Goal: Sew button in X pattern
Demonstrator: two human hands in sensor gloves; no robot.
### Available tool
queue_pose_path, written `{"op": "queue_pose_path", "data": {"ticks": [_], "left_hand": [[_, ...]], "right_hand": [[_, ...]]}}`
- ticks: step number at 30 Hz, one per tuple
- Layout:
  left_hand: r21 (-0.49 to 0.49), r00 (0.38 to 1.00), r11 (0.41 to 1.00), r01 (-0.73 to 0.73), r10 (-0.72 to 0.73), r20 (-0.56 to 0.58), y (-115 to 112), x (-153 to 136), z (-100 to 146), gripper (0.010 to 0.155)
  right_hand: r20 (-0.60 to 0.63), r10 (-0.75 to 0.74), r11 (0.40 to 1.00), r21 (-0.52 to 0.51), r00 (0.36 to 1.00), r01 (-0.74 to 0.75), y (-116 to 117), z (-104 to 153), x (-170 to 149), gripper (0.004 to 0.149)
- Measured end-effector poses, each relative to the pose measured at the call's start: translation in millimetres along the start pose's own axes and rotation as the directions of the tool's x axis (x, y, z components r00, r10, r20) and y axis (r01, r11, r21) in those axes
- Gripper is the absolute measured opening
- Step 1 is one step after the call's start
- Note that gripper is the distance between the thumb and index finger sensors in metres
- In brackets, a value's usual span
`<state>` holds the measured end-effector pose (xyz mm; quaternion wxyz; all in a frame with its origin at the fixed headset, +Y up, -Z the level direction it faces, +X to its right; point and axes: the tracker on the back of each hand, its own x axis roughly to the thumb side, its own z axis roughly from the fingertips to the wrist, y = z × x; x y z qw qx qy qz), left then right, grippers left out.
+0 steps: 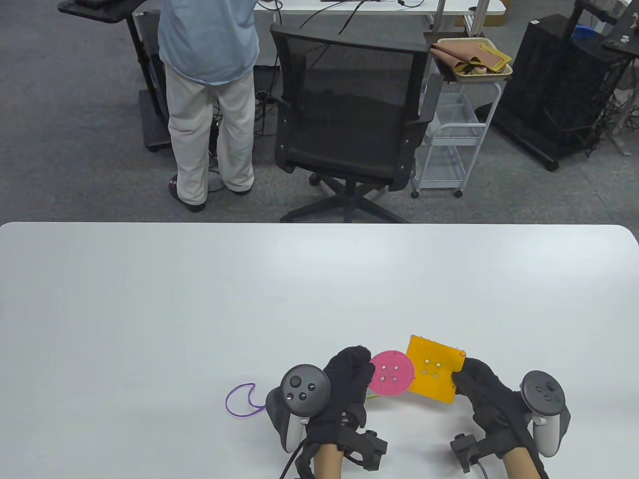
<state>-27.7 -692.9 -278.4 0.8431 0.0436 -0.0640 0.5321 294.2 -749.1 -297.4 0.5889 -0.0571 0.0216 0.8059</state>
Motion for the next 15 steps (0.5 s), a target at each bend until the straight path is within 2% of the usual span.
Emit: {"op": "queue_pose_path", "data": {"ticks": [12,15], "left_hand": [[-0.049,0.994,0.997,-0.061,0.065,0.088,-30,-7,12,0.039],[-0.074,0.990,0.991,-0.115,0.120,0.074,-38,-12,16,0.039]], "right_hand": [[0.087,0.023,0.997,0.071,0.996,-0.029,13,4,8,0.038],[0.105,0.010,0.994,0.110,0.994,-0.022,17,5,11,0.038]]}}
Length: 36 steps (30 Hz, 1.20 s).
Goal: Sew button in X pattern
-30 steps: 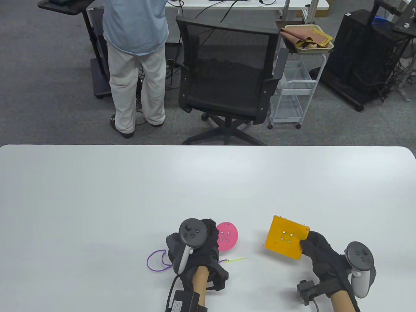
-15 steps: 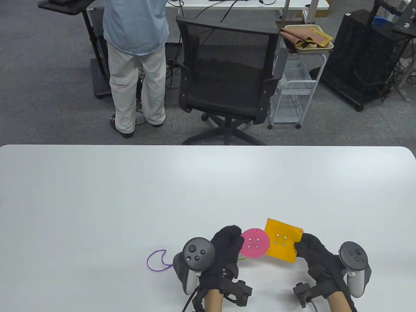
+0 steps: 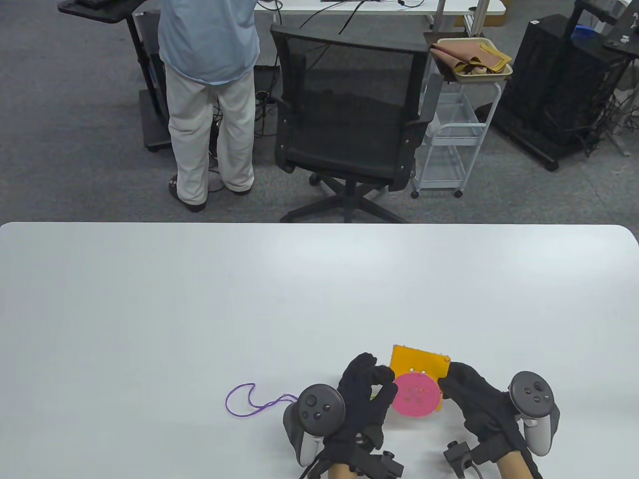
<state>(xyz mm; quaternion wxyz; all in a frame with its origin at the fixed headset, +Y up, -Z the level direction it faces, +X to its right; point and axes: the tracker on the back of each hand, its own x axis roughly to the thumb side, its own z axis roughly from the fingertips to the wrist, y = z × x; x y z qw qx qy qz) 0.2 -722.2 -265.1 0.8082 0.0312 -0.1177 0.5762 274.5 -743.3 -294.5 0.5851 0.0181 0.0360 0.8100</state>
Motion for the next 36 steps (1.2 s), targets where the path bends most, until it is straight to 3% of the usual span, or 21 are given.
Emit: {"op": "queue_pose_path", "data": {"ticks": [16,36], "left_hand": [[0.018,0.999,1.000,0.006,-0.006,0.032,-3,-5,2,0.038],[0.138,0.992,0.988,0.072,-0.086,0.095,2,-4,4,0.032]], "right_hand": [[0.037,-0.076,0.991,0.117,0.996,0.071,8,-1,1,0.038],[0.053,-0.119,0.977,0.183,0.992,0.107,12,-1,0,0.038]]}}
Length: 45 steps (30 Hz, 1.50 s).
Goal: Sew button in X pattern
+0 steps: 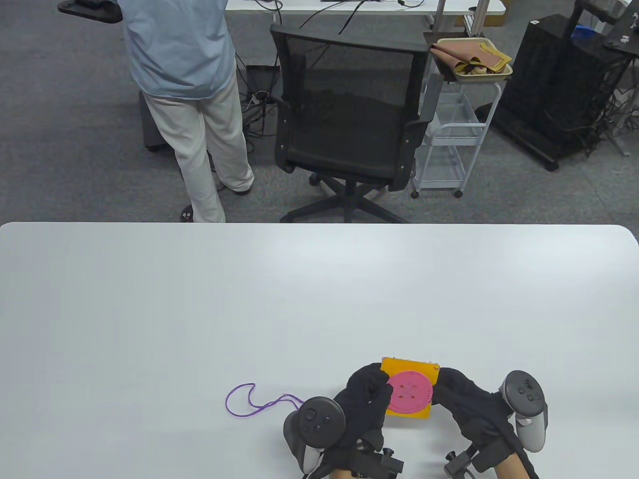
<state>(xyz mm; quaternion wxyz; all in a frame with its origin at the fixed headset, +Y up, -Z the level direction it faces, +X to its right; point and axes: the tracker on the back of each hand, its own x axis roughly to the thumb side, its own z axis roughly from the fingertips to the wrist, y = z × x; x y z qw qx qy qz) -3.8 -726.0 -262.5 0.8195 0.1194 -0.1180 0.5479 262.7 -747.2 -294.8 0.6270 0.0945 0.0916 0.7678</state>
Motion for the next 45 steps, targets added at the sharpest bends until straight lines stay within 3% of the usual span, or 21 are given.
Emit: {"op": "queue_pose_path", "data": {"ticks": [22,30,45], "left_hand": [[0.047,0.995,0.995,0.087,-0.090,0.048,3.1,2.1,2.1,0.031],[0.056,0.994,0.994,0.094,-0.097,0.052,2.9,2.4,2.7,0.031],[0.063,0.988,0.989,0.132,-0.136,0.068,1.0,7.4,4.1,0.032]], "right_hand": [[0.001,-0.060,0.996,0.062,0.998,0.060,2.9,-0.6,-0.4,0.037],[0.005,-0.086,0.992,0.089,0.996,0.085,5.1,-0.3,0.7,0.044],[0.040,-0.042,0.995,0.090,0.998,0.038,6.3,0.7,4.6,0.039]]}}
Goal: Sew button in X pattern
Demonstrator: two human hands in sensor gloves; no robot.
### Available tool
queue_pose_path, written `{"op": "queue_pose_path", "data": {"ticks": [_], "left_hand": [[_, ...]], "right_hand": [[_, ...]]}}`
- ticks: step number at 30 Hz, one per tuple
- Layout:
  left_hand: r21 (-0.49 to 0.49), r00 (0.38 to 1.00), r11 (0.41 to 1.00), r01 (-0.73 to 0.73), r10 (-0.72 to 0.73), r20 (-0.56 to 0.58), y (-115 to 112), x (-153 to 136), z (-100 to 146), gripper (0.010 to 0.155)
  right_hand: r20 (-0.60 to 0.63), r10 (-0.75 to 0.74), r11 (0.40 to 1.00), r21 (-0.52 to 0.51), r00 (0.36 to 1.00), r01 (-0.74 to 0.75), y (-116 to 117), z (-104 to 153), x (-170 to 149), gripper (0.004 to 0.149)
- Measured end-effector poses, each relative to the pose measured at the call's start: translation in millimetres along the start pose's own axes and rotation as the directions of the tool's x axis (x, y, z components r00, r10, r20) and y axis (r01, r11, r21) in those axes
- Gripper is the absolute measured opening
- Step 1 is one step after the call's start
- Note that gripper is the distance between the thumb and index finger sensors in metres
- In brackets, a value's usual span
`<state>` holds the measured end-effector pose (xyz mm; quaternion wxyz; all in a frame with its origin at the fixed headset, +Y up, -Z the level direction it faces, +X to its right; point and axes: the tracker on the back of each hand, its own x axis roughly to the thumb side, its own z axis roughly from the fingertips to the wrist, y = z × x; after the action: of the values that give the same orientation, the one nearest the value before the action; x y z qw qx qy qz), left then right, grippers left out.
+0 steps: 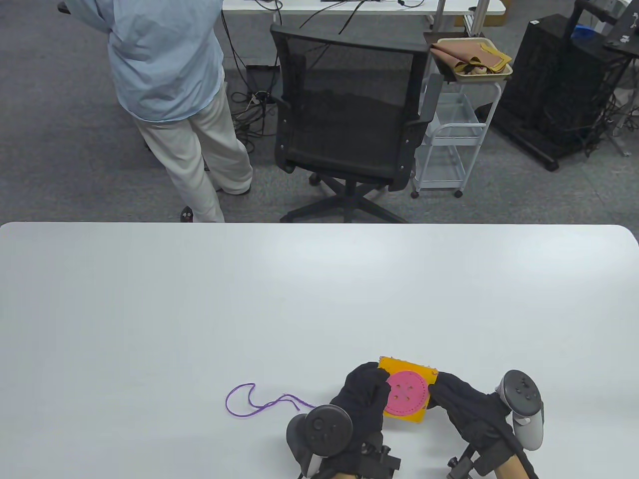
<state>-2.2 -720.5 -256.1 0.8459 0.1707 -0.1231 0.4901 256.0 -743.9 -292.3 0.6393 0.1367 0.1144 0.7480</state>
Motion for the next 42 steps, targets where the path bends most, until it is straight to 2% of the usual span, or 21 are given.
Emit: {"op": "queue_pose_path", "data": {"ticks": [16,21,27,34,42], "left_hand": [[0.035,0.994,0.994,0.100,-0.101,0.030,1.1,2.6,0.3,0.034],[0.043,0.995,0.994,0.099,-0.100,0.025,0.6,3.0,0.3,0.034],[0.040,0.994,0.994,0.106,-0.107,0.023,-1.2,4.1,0.5,0.036],[0.034,0.993,0.993,0.114,-0.114,0.009,-2.6,4.8,0.0,0.040],[-0.002,0.991,0.992,0.129,-0.129,-0.035,-6.5,1.3,-1.2,0.054]], "right_hand": [[-0.005,0.022,1.000,0.004,1.000,-0.022,2.0,0.2,-0.8,0.040],[0.002,0.031,0.999,0.007,1.000,-0.031,4.1,0.6,0.7,0.053],[-0.017,0.116,0.992,-0.047,0.993,-0.116,6.7,2.2,4.0,0.040],[-0.041,0.152,0.984,-0.089,0.988,-0.155,5.7,3.1,3.9,0.039],[-0.059,0.176,0.974,-0.133,0.983,-0.183,4.4,3.1,2.9,0.039]]}}
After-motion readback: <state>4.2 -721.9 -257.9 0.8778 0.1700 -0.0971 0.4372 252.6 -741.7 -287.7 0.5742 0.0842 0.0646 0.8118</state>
